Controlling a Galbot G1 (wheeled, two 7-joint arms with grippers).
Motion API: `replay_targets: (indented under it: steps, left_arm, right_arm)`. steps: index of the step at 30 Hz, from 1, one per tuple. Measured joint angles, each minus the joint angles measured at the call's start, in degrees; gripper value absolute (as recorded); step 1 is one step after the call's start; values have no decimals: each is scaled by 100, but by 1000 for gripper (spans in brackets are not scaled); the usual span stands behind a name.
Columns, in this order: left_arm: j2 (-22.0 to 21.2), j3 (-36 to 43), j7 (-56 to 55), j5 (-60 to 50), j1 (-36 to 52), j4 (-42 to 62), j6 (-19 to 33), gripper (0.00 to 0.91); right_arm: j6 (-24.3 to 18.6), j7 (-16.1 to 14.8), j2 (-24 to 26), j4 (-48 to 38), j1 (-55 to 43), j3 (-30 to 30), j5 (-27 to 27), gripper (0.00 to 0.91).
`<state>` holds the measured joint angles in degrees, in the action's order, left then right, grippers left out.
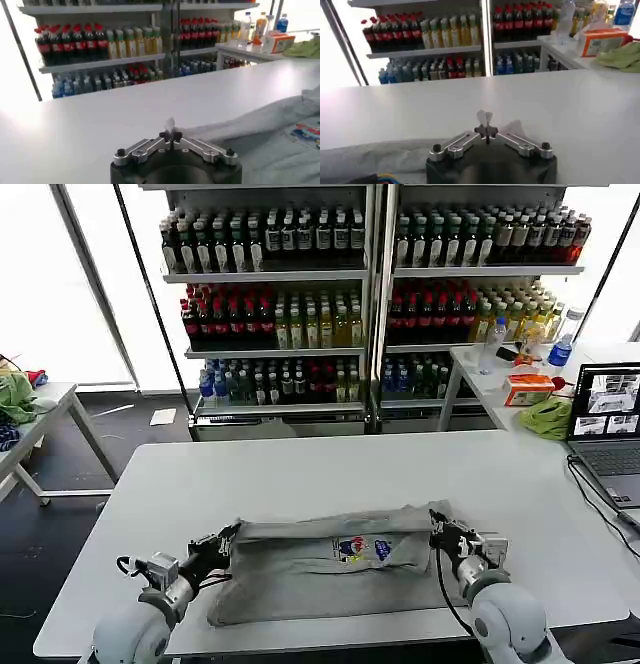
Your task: Fold and organize the clothes.
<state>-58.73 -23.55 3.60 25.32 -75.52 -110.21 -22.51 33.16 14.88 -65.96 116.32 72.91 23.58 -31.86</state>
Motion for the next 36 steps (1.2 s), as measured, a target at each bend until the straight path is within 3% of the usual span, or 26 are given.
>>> replay_targets:
  steps: [23,24,25,26,27,28,29,36]
  left_arm:
    - [8,-244,22,-50,-468,-296,-14,0]
    - [-2,-242,29,-57,-483,-297,-13,191]
    - [-9,-242,30,-62,-495,-303,-13,907]
    - [-11,-244,29,-67,-502,-318,-14,907]
    - [-15,-247,24,-69,-508,-335,-18,907]
    - [-17,-250,18,-74,-512,-345,-24,907]
    - [-22,-253,7,-82,-514,-350,-30,907]
    - [-65,-250,-20,-142,-519,-379,-44,907]
  right_arm:
    - [-4,-12,17,469,589,328,101,0]
    - [-5,-13,12,456,598,314,127,0]
    - [-5,-14,6,436,614,299,150,0]
    - [-6,-15,5,417,632,286,177,71]
    - [-6,-19,1,397,649,271,202,242]
    - [-6,-21,-6,374,671,252,232,826]
    - [-6,-20,-13,353,688,239,255,907]
    - [-37,23,-82,239,746,211,411,907]
